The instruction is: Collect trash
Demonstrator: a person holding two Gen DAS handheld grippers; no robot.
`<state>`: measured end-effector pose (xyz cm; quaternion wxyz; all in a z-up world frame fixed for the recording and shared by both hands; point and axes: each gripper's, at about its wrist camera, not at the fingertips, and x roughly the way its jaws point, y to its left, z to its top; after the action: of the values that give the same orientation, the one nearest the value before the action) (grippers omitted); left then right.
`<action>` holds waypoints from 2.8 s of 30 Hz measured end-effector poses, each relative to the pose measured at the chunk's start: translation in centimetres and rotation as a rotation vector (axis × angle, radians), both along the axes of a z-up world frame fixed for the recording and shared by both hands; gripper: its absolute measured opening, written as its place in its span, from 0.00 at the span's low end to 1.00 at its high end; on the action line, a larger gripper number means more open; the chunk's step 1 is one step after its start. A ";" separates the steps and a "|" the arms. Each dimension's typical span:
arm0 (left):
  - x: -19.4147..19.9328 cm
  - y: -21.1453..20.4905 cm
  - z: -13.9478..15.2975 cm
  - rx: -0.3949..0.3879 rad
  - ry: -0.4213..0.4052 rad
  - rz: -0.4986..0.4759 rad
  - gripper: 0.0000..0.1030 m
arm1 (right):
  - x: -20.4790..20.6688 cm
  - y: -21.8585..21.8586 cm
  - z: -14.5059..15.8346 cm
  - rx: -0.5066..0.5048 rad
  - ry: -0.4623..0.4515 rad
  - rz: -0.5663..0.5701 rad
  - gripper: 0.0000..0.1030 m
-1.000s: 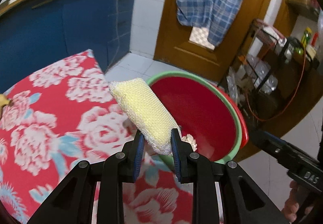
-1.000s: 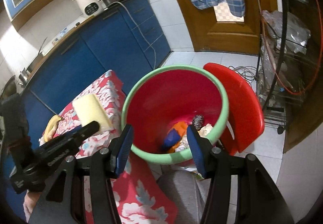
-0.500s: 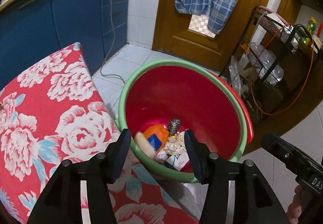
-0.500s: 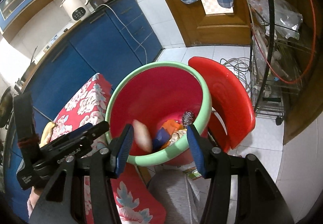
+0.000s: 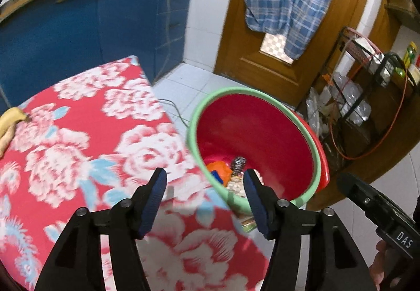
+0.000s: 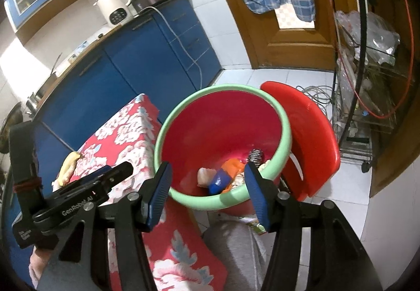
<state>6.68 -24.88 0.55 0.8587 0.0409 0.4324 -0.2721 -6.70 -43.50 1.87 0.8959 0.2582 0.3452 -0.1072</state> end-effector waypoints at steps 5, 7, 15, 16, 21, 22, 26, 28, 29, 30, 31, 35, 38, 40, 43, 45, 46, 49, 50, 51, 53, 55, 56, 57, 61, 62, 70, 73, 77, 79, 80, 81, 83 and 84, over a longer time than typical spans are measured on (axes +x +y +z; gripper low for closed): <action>-0.9 3.2 1.2 -0.030 -0.020 0.054 0.63 | -0.2 2.3 0.8 -0.025 -0.019 0.045 0.59; -1.2 4.3 1.4 -0.036 -0.022 0.070 0.63 | -0.4 3.4 1.1 -0.034 -0.034 0.066 0.59; -3.3 9.4 2.6 -0.024 -0.093 0.176 0.63 | -1.0 8.2 2.5 -0.090 -0.086 0.164 0.65; -3.5 10.2 2.8 -0.024 -0.103 0.193 0.63 | -1.1 8.8 2.7 -0.095 -0.094 0.176 0.65; -4.2 13.2 3.2 -0.027 -0.122 0.270 0.66 | -1.4 11.0 3.2 -0.116 -0.119 0.213 0.73; -4.4 13.7 3.3 -0.024 -0.126 0.286 0.66 | -1.5 11.4 3.3 -0.121 -0.124 0.215 0.75; -5.1 15.6 3.4 -0.003 -0.147 0.343 0.69 | -1.7 12.7 3.3 -0.134 -0.140 0.226 0.79; -5.4 16.2 3.5 0.013 -0.161 0.368 0.71 | -1.7 13.3 3.2 -0.140 -0.141 0.227 0.79; -5.7 16.5 3.5 0.020 -0.170 0.380 0.72 | -1.7 13.5 3.2 -0.143 -0.141 0.227 0.82; -5.8 16.8 3.6 0.024 -0.177 0.388 0.73 | -1.6 13.9 3.1 -0.145 -0.142 0.227 0.84; -6.0 17.1 3.6 0.028 -0.183 0.397 0.73 | -1.7 14.1 3.0 -0.146 -0.144 0.227 0.84; -6.5 18.1 3.7 0.027 -0.194 0.417 0.74 | -1.9 15.0 2.6 -0.155 -0.149 0.230 0.86; -6.7 18.5 3.6 0.015 -0.192 0.418 0.74 | -1.9 15.5 2.5 -0.171 -0.145 0.231 0.86; -6.8 18.5 3.6 0.009 -0.191 0.417 0.74 | -1.9 15.6 2.5 -0.177 -0.147 0.228 0.86; -6.9 18.6 3.5 0.001 -0.190 0.414 0.74 | -2.0 15.9 2.5 -0.182 -0.147 0.232 0.86; -6.9 18.6 3.5 -0.002 -0.189 0.412 0.74 | -2.0 16.0 2.4 -0.187 -0.144 0.234 0.86; -6.9 18.7 3.5 -0.003 -0.188 0.412 0.74 | -1.9 16.1 2.4 -0.189 -0.143 0.235 0.86; -6.9 18.8 3.4 -0.004 -0.189 0.416 0.74 | -1.9 16.2 2.4 -0.190 -0.143 0.235 0.86; -6.9 18.9 3.4 -0.004 -0.190 0.418 0.74 | -1.9 16.2 2.4 -0.190 -0.143 0.234 0.86; -6.9 18.9 3.4 -0.004 -0.191 0.418 0.74 | -1.9 16.2 2.4 -0.191 -0.143 0.234 0.86; -6.9 18.9 3.5 -0.008 -0.193 0.418 0.74 | -1.9 16.2 2.4 -0.191 -0.143 0.236 0.86; -6.9 19.0 3.5 -0.009 -0.195 0.418 0.74 | -1.9 16.2 2.4 -0.191 -0.142 0.237 0.86; -6.9 19.0 3.5 -0.009 -0.196 0.418 0.74 | -1.9 16.2 2.4 -0.190 -0.142 0.236 0.86; -6.9 19.0 3.4 -0.010 -0.196 0.418 0.74 | -1.9 16.2 2.4 -0.190 -0.142 0.237 0.86; -6.9 19.0 3.5 -0.012 -0.194 0.416 0.74 | -1.9 16.3 2.4 -0.189 -0.142 0.236 0.86; -6.9 18.9 3.5 -0.012 -0.193 0.416 0.74 | -1.9 16.3 2.4 -0.190 -0.143 0.236 0.86; -6.8 18.9 3.6 -0.014 -0.196 0.413 0.74 | -1.9 16.2 2.4 -0.190 -0.141 0.236 0.86; -6.8 18.9 3.6 -0.015 -0.197 0.411 0.74 | -1.9 16.3 2.4 -0.189 -0.139 0.236 0.86; -6.9 19.0 3.6 -0.015 -0.197 0.413 0.74 | -1.9 16.3 2.4 -0.190 -0.140 0.237 0.86; -6.9 18.9 3.6 -0.015 -0.198 0.413 0.74 | -1.9 16.3 2.4 -0.190 -0.139 0.236 0.86; -6.9 18.9 3.6 -0.014 -0.198 0.413 0.74 | -1.8 16.3 2.4 -0.189 -0.139 0.236 0.86; -6.9 19.0 3.6 -0.014 -0.197 0.412 0.74 | -1.8 16.3 2.3 -0.189 -0.139 0.237 0.86; -6.9 18.9 3.6 -0.014 -0.197 0.412 0.74 | -1.8 16.3 2.4 -0.190 -0.138 0.236 0.86; -6.9 19.0 3.6 -0.014 -0.197 0.412 0.74 | -1.8 16.3 2.4 -0.189 -0.138 0.236 0.86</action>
<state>-0.17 -5.91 4.12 0.9345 -0.0277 0.3437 -0.0886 -8.54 -27.22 4.23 0.9442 0.1370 0.2991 -0.0151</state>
